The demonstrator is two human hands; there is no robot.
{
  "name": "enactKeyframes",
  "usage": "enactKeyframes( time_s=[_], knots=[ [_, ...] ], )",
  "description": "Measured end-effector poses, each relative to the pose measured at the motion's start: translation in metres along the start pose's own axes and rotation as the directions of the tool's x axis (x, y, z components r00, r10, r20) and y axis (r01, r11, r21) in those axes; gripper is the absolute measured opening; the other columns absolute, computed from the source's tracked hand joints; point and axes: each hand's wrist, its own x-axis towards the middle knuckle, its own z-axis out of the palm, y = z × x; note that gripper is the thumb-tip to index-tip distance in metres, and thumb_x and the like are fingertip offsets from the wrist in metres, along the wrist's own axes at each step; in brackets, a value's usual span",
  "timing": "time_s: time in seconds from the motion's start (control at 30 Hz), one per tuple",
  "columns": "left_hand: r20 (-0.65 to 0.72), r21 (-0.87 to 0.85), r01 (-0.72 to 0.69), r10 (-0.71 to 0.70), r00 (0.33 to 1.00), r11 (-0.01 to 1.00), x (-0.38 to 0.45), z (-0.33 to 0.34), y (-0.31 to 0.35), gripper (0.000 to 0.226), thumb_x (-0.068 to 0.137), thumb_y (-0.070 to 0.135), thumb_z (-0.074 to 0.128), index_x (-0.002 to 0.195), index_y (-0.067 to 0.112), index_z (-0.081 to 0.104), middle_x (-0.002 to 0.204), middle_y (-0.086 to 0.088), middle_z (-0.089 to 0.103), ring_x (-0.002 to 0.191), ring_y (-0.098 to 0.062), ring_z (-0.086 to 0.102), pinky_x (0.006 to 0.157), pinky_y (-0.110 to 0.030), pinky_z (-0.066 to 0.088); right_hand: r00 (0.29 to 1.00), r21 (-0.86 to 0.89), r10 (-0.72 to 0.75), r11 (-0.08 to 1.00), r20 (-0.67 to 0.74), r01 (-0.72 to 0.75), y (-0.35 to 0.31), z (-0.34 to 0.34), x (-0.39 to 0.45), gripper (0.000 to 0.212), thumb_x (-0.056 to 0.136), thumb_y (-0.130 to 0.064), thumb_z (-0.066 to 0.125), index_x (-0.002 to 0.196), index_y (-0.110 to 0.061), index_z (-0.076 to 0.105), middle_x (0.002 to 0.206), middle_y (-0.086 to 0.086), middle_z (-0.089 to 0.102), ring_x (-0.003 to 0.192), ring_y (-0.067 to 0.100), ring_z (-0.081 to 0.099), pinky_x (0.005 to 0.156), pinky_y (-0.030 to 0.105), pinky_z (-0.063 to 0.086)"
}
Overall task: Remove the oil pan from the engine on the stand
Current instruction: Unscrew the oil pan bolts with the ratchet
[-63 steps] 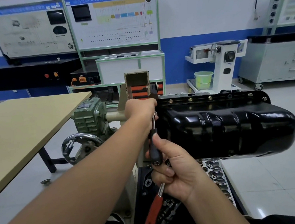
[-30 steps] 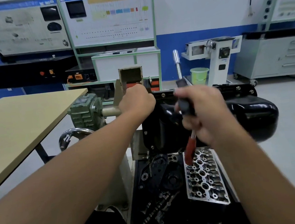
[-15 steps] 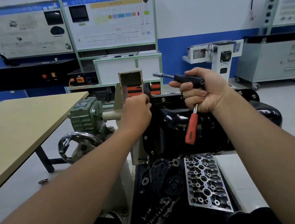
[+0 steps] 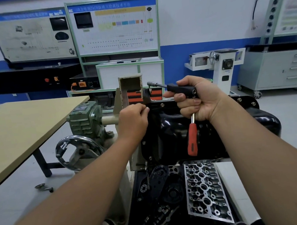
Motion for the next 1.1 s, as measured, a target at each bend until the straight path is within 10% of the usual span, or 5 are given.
enactKeyframes(
  time_s=[0.27,0.53,0.7,0.93,1.1],
  knots=[
    [0.071,0.126,-0.217,0.209,0.975,0.968,-0.007,-0.009,-0.009,0.023,0.097,0.01,0.066,0.118,0.007,0.076,0.096,-0.011,0.074,0.083,-0.032,0.071,0.067,-0.042,0.059,0.999,0.007,-0.01,1.0,-0.039,0.011,0.002,0.002,0.002,0.038,0.084,-0.026,0.055,0.101,0.006,0.064,0.056,-0.001,0.048,0.028,0.003,0.027,0.028,0.015,0.021],
    [0.055,0.119,-0.036,0.029,0.998,0.992,-0.001,-0.004,-0.003,0.028,0.101,0.03,0.064,0.085,0.007,0.066,0.074,-0.004,0.063,0.07,-0.025,0.059,0.062,-0.04,0.049,0.999,-0.006,-0.013,1.0,-0.03,0.012,0.002,0.002,0.001,0.036,0.084,-0.026,0.056,0.093,0.007,0.068,0.058,-0.001,0.049,0.029,0.003,0.028,0.028,0.017,0.024],
    [0.102,0.015,-0.106,0.104,0.989,0.994,-0.003,-0.008,-0.005,0.024,0.097,0.009,0.065,0.12,0.006,0.071,0.092,-0.004,0.073,0.086,-0.023,0.068,0.081,-0.033,0.053,0.999,-0.011,-0.01,1.0,-0.032,0.01,0.001,0.002,0.001,0.036,0.084,-0.026,0.056,0.098,0.006,0.065,0.058,-0.001,0.049,0.029,0.003,0.028,0.027,0.017,0.024],
    [0.063,0.064,-0.083,0.079,0.995,0.994,0.001,-0.007,-0.007,0.02,0.096,0.019,0.069,0.086,0.002,0.074,0.078,-0.012,0.071,0.075,-0.032,0.066,0.07,-0.046,0.054,0.999,-0.029,-0.006,1.0,-0.052,0.005,0.002,0.003,0.002,0.037,0.083,-0.027,0.057,0.099,0.005,0.063,0.059,-0.002,0.048,0.029,0.003,0.028,0.027,0.017,0.023],
    [0.116,0.0,-0.153,0.152,0.982,0.988,0.0,-0.011,-0.006,0.018,0.095,0.008,0.066,0.111,0.005,0.075,0.093,-0.011,0.074,0.087,-0.028,0.069,0.081,-0.043,0.057,0.999,-0.022,-0.007,1.0,-0.052,0.006,0.002,0.003,0.002,0.037,0.083,-0.027,0.058,0.101,0.005,0.062,0.06,-0.001,0.048,0.029,0.003,0.028,0.027,0.018,0.024]
  ],
)
